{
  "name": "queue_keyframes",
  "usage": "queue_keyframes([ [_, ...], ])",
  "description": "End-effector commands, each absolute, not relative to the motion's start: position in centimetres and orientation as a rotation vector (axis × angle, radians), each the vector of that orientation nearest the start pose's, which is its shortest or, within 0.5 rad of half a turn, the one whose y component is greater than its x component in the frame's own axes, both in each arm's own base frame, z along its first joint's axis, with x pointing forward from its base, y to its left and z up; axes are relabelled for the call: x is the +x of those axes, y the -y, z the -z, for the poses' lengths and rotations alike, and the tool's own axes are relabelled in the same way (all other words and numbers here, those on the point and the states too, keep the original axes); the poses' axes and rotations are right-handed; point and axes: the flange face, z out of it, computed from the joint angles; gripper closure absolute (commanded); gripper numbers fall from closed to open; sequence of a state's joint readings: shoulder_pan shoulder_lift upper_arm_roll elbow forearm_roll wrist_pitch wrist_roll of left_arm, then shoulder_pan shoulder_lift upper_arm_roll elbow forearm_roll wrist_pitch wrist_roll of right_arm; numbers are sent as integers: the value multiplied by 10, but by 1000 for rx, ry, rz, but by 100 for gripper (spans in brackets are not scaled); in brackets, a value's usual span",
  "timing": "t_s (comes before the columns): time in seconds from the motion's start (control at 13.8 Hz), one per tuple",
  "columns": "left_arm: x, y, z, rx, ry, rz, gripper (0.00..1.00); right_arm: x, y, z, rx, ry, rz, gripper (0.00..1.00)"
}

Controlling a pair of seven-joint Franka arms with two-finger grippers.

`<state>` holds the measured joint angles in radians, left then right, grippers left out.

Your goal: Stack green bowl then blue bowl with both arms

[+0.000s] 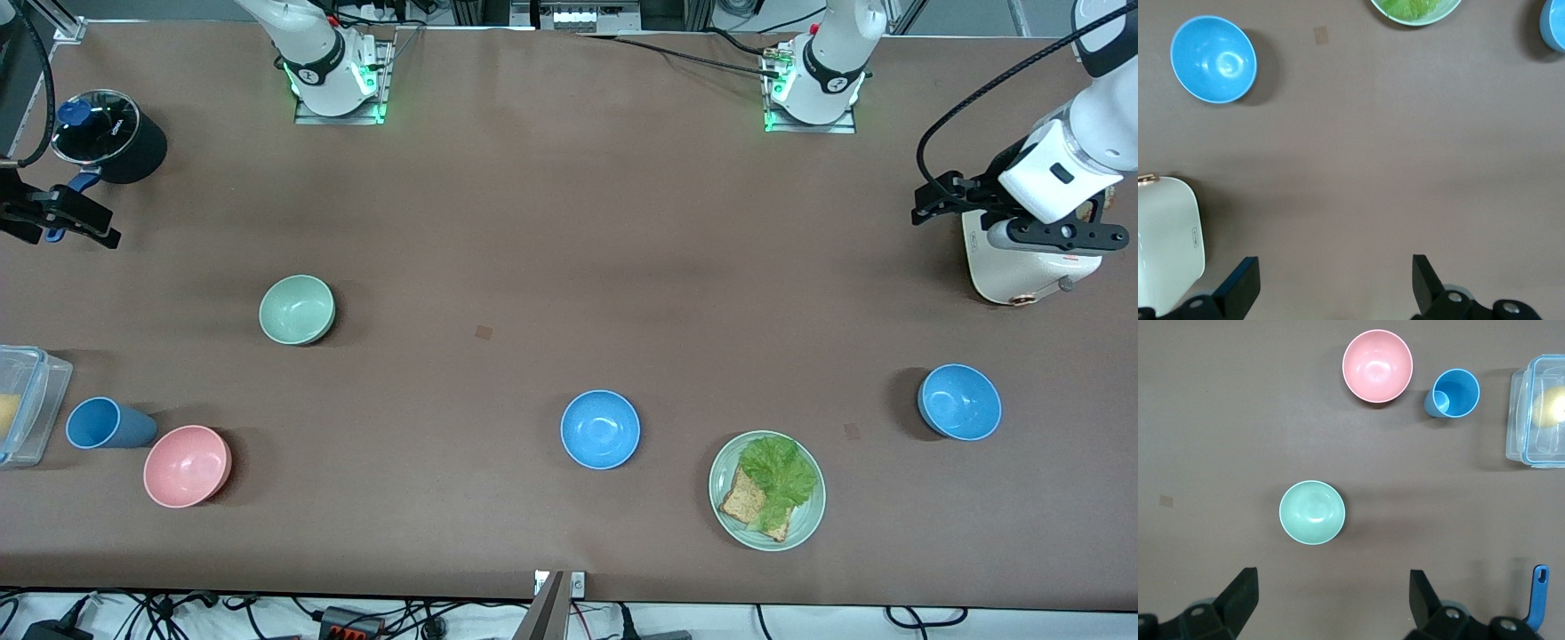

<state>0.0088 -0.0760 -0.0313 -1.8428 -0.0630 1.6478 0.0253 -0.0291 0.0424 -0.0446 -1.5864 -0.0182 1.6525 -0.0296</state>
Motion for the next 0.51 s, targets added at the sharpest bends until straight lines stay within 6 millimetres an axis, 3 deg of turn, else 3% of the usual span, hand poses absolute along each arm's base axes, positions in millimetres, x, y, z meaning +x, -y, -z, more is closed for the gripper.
queue_keyframes([
  [0.0, 522, 20, -552, -3177, -52, -208, 0, 562, 41, -605, -3174, -69, 44, 0],
  [0.44, 525, 18, -556, -3178, -53, -210, 0, 562, 41, -604, -3174, -72, 39, 0],
])
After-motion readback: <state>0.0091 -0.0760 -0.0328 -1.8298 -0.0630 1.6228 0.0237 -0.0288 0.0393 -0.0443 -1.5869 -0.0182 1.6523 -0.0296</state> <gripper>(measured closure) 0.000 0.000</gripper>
